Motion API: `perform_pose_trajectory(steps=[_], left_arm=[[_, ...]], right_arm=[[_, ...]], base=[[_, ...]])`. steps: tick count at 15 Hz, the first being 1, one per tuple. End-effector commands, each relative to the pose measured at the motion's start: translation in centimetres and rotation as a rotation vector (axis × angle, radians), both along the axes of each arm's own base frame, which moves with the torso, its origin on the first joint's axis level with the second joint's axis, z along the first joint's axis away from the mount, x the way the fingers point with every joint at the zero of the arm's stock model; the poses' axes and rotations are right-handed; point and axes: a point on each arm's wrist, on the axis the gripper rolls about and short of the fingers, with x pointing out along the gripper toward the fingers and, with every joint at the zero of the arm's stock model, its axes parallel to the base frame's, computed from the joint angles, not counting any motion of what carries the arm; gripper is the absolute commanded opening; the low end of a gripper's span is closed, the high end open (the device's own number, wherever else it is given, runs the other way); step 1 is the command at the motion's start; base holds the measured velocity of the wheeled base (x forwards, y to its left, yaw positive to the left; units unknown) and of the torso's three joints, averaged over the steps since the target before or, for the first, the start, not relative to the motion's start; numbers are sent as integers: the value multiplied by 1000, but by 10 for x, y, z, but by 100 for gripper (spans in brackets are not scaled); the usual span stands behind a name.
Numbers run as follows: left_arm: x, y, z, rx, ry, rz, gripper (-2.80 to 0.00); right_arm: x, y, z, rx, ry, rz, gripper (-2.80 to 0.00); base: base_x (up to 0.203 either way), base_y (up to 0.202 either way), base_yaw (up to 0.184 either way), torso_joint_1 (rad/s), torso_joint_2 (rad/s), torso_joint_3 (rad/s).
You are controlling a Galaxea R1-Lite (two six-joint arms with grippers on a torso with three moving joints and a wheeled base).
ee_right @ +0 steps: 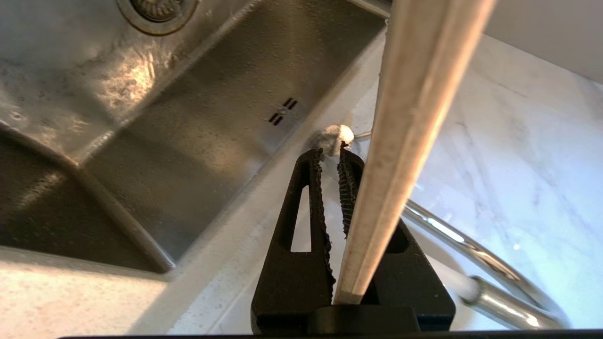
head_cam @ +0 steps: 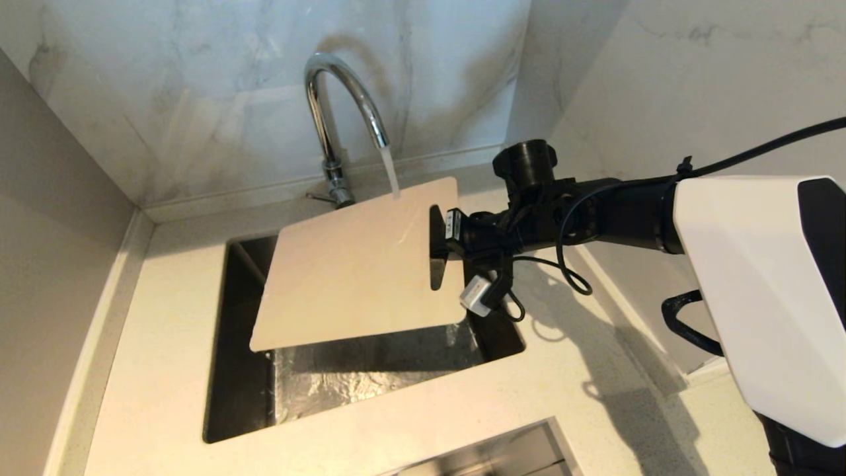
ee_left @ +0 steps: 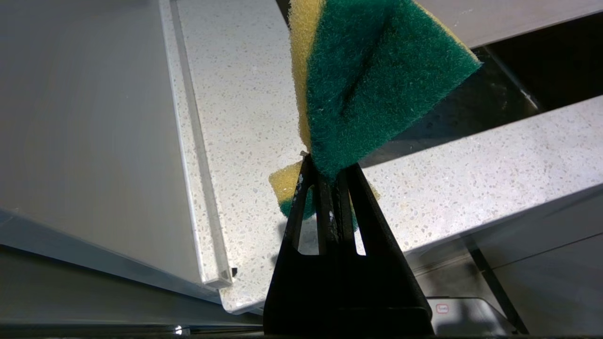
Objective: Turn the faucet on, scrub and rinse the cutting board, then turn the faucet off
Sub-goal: Scrub the cutting board underwater
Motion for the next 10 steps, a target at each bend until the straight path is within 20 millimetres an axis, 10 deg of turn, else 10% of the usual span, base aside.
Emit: perform_pose_trajectory(steps=[1,10], left_arm=[[0,0,0,0,1,0,-280],[0,0,0,0,1,0,-280]], right_arm=[[3,0,-4,-9,-4,7,-280],[-13,23,4,29,8,48,-280]], base=[[0,0,0,0,0,0],[0,0,0,0,0,0]])
